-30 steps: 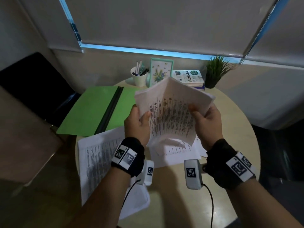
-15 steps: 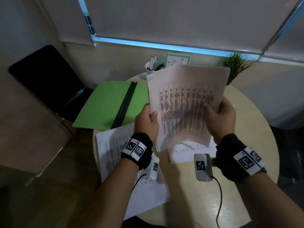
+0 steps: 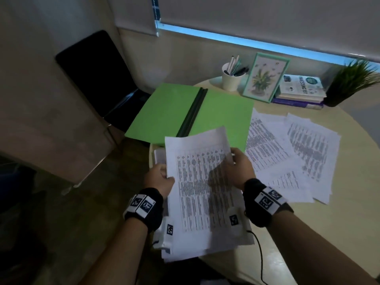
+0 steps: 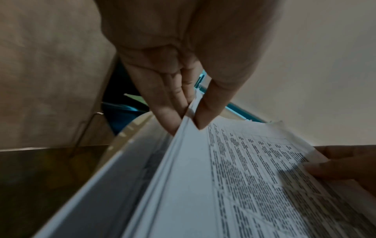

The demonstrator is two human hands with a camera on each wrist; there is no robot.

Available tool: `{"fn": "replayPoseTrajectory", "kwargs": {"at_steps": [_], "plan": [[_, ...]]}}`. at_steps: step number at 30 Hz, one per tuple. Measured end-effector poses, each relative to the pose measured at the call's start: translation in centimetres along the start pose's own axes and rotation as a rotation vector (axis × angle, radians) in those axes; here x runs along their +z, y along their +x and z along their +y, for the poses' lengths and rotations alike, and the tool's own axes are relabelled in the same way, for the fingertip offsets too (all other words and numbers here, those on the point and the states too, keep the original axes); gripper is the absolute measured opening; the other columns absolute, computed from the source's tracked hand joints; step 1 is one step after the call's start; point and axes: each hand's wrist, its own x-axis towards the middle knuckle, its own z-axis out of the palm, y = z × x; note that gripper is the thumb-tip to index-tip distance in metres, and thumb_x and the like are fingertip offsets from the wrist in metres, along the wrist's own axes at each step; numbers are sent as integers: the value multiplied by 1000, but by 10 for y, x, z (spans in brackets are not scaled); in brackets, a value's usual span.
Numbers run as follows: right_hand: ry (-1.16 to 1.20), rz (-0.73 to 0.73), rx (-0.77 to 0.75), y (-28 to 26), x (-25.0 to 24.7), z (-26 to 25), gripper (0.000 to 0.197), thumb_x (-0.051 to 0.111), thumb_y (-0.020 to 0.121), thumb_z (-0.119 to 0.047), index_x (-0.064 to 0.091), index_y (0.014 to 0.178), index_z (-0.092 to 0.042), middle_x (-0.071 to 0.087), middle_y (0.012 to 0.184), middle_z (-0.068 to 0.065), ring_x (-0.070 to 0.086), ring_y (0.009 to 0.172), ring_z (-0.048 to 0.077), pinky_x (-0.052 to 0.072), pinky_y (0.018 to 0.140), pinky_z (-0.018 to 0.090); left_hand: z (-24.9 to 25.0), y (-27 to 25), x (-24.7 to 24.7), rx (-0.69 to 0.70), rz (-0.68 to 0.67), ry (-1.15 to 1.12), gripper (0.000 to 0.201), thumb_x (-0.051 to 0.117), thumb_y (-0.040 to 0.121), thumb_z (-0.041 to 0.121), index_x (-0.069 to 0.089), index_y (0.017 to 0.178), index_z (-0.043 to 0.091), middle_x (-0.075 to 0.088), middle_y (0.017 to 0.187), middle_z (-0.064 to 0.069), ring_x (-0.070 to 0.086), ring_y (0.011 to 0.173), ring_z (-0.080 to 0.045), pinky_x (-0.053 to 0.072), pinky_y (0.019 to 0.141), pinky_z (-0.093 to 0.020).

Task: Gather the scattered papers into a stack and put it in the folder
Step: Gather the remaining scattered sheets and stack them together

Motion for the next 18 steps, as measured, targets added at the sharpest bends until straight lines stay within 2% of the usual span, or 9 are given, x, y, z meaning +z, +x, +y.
{"fn": "replayPoseTrajectory", "kwargs": {"at_steps": [4,7,9,12,14,16,18], "plan": [[-77,-78,61,1,35,3,32,51,92,-12,55,124,-15,67,89,1,57,67,18,42,59,23,-36,5,-7,-99,-16,63,15,66,83,9,57,93,15,62,83,2,60,79,-19,46,68,-26],[-118,-90,92,5,46,6,32,49,91,-8,56,122,-16,64,85,-1,56,62,12,39,50,19,-47,10,-8,-110,-26,102,15,68,81,13,57,90,19,62,79,6,63,82,-19,48,70,-26],[-149,-92,116,5,52,8,33,48,91,-8,56,121,-18,69,93,3,58,64,16,40,52,20,-53,12,-8,-123,-29,116,15,69,80,14,57,87,21,63,80,6,64,82,-18,48,69,-25],[-182,-60,137,4,58,11,32,49,91,-11,56,122,-15,68,109,8,61,80,24,45,66,25,-59,13,-8,-135,-15,123,16,70,80,14,57,88,21,66,86,3,64,80,-17,50,69,-25],[-219,-10,108,2,59,10,34,50,95,-20,54,128,-13,59,124,11,60,97,26,45,78,27,-60,14,-9,-126,29,114,20,69,80,13,58,96,18,67,93,0,63,83,-18,53,73,-28],[-222,-22,125,0,58,6,41,44,100,-27,46,136,-8,52,134,14,57,111,28,40,84,26,-60,16,-9,-106,74,98,30,66,82,15,58,111,15,65,106,-3,63,94,-23,54,82,-32],[-208,-87,163,-1,60,7,48,46,99,-24,36,143,-8,53,135,14,57,113,29,41,87,26,-57,18,-9,-85,63,68,38,61,85,15,56,123,16,65,114,-4,63,102,-26,53,88,-34]]}}
